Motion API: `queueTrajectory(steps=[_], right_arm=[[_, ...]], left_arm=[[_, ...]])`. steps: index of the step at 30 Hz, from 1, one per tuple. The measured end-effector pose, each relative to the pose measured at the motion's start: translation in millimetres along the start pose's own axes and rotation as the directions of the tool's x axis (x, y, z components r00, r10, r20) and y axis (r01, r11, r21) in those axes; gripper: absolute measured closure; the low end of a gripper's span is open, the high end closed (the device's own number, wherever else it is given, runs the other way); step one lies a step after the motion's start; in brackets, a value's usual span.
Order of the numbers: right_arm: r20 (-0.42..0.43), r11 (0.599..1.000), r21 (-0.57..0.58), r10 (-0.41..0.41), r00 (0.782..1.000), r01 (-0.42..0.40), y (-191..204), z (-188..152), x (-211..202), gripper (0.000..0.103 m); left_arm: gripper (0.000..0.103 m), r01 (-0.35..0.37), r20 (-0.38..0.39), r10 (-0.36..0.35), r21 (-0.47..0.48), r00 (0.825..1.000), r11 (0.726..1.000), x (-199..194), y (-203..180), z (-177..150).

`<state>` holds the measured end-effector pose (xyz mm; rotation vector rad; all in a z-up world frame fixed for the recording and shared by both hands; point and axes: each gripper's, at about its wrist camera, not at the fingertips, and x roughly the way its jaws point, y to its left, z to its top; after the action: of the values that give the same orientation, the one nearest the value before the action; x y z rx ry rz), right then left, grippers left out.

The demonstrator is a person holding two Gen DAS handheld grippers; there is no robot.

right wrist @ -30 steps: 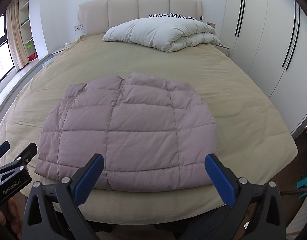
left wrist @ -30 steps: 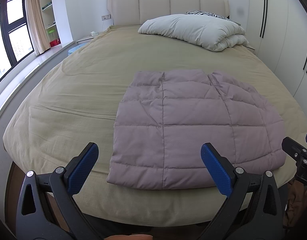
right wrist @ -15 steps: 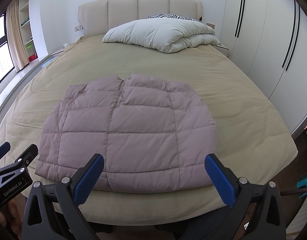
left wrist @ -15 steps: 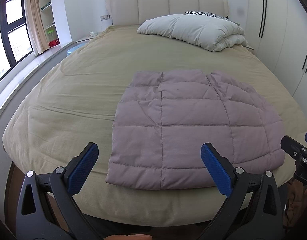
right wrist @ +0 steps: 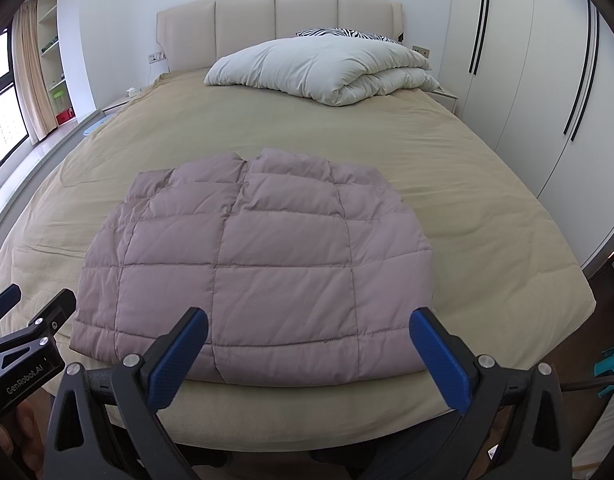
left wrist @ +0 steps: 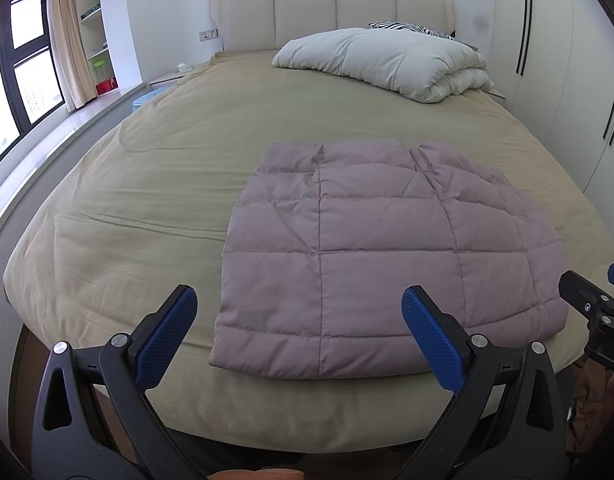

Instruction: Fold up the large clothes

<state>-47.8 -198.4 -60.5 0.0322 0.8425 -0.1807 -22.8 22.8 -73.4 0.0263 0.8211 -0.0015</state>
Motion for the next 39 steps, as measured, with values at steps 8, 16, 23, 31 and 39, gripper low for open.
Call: queueTrajectory(steps=[8, 16, 23, 31, 39], right_arm=[[0.000, 1.000, 0.001, 0.000, 1.000, 0.000, -0.1, -0.1, 0.3, 0.000], [-0.001, 1.000, 0.002, 0.000, 1.000, 0.000, 0.0, -0.1, 0.7, 0.000], [-0.001, 1.000, 0.001, 0.000, 1.000, 0.000, 0.0, -0.4, 0.7, 0.000], [-0.002, 1.000, 0.001, -0.001, 1.000, 0.001, 0.3, -0.6, 1.0, 0.000], [-0.005, 1.000, 0.002, 0.000, 1.000, 0.000, 1.1, -0.9, 1.1, 0.000]], left_arm=[[0.000, 0.007, -0.003, -0.007, 0.005, 1.000, 1.000, 0.6, 1.7, 1.2], [0.000, 0.010, -0.004, -0.010, 0.006, 1.000, 1.000, 0.9, 2.7, 1.2], [0.000, 0.008, -0.004, -0.008, 0.005, 1.000, 1.000, 0.9, 2.3, 1.2], [0.000, 0.010, -0.006, -0.010, 0.004, 1.000, 1.000, 1.0, 2.4, 1.0], [0.000, 0.023, -0.010, -0.023, 0.010, 1.000, 1.000, 2.2, 4.1, 0.3]])
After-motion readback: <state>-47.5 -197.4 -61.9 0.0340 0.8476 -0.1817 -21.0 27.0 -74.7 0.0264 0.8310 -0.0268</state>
